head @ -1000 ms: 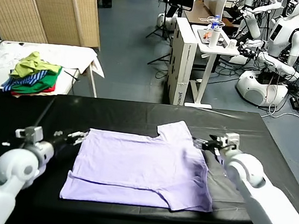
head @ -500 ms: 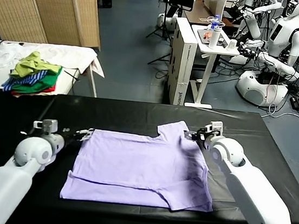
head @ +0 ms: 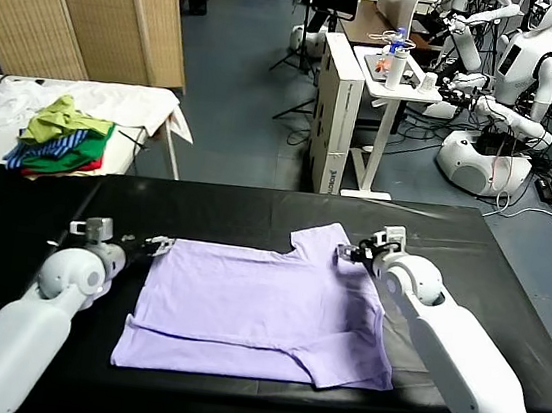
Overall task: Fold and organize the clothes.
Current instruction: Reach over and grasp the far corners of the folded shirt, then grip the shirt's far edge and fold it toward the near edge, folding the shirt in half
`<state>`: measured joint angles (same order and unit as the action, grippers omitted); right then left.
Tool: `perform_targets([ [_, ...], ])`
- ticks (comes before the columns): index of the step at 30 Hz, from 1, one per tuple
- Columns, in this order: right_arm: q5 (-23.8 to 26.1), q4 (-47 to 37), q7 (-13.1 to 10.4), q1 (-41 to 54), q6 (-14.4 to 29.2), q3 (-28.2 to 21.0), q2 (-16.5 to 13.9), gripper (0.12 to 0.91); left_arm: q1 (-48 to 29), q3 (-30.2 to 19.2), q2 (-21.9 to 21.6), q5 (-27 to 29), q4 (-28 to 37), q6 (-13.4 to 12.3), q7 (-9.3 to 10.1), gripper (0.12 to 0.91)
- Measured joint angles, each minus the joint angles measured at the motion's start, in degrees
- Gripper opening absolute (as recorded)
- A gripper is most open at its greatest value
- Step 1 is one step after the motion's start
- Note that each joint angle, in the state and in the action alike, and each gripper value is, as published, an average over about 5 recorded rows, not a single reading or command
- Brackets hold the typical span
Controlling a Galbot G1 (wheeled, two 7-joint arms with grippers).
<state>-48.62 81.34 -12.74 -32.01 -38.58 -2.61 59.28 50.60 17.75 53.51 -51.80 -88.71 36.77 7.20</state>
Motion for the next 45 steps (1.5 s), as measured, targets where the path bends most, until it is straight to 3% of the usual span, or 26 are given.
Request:
perform_targets([
  [5, 0.1, -0.2, 0.0, -0.1, 0.0, 0.1, 0.2, 0.705, 0.5, -0.1, 0.4, 0.0, -0.7, 0.1, -0.84, 0.627],
  [14, 0.2, -0.3, 0.1, -0.3, 0.1, 0.5, 0.4, 0.624, 0.3, -1.0, 0.9, 0.4, -1.2, 0.3, -1.0, 0.551],
  [20, 0.3, -0.4, 0.2, -0.2, 0.2, 0.6, 0.4, 0.375, 0.1, -1.1, 0.9, 0.8, -0.8, 0.3, -1.02, 0.399],
  [28, 0.9, -0.4, 0.9, -0.6, 1.6, 1.1, 0.5, 0.165, -0.2, -1.1, 1.4, 1.3, -0.1, -0.1, -1.05, 0.253],
  [36, 0.3, 2.0, 2.4, -2.2, 4.8, 3.0, -0.5, 0.14, 1.0, -0.4, 0.8, 0.8, -2.5, 0.0, -0.79, 0.209],
  [45, -1.9, 8.3, 2.4, -5.9, 4.9, 6.2, -3.3, 0.14, 4.9, 2.6, -0.9, 0.0, -7.9, -0.5, -0.69, 0.199],
])
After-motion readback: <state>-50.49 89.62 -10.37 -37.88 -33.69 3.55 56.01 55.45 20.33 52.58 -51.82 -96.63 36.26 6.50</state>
